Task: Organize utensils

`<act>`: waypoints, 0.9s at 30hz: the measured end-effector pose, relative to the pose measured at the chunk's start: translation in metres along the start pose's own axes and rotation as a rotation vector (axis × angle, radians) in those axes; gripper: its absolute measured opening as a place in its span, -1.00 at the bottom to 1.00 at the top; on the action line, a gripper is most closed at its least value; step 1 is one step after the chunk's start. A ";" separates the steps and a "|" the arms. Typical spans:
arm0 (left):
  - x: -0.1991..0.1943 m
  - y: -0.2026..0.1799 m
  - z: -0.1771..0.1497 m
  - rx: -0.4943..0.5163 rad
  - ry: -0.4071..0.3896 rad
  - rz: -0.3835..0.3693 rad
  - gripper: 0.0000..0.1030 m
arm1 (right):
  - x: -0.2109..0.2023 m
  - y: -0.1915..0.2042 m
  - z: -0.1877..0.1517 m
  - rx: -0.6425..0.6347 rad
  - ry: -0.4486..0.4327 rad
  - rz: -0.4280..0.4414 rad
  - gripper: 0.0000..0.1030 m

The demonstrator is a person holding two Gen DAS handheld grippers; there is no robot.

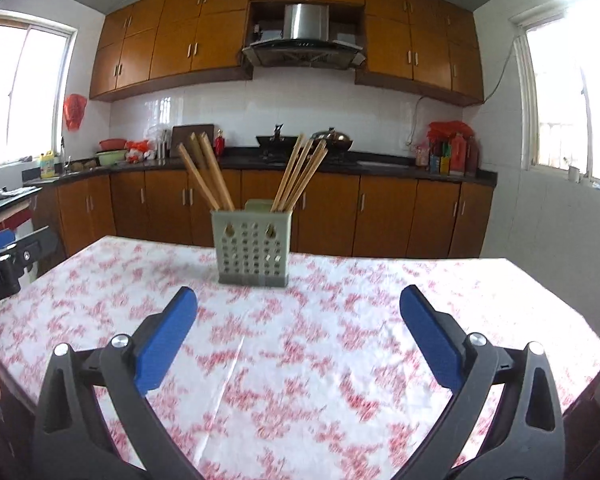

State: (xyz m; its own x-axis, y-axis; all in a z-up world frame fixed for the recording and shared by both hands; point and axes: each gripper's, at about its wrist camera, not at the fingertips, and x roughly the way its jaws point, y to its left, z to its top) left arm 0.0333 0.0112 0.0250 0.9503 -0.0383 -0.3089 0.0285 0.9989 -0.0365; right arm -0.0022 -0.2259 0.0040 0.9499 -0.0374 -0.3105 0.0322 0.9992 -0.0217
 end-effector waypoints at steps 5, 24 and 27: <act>-0.009 -0.004 -0.020 0.033 -0.026 0.040 0.96 | -0.004 0.004 -0.019 0.013 0.016 0.020 0.92; -0.010 -0.008 -0.047 0.041 0.011 0.024 0.96 | -0.005 0.002 -0.029 0.023 0.037 0.016 0.92; -0.010 -0.009 -0.049 0.039 0.014 0.025 0.96 | -0.005 0.001 -0.031 0.024 0.039 0.016 0.92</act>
State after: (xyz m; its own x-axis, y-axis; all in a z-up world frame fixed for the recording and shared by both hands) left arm 0.0085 0.0017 -0.0177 0.9464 -0.0139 -0.3227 0.0174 0.9998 0.0081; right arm -0.0164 -0.2248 -0.0239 0.9376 -0.0214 -0.3469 0.0251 0.9997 0.0064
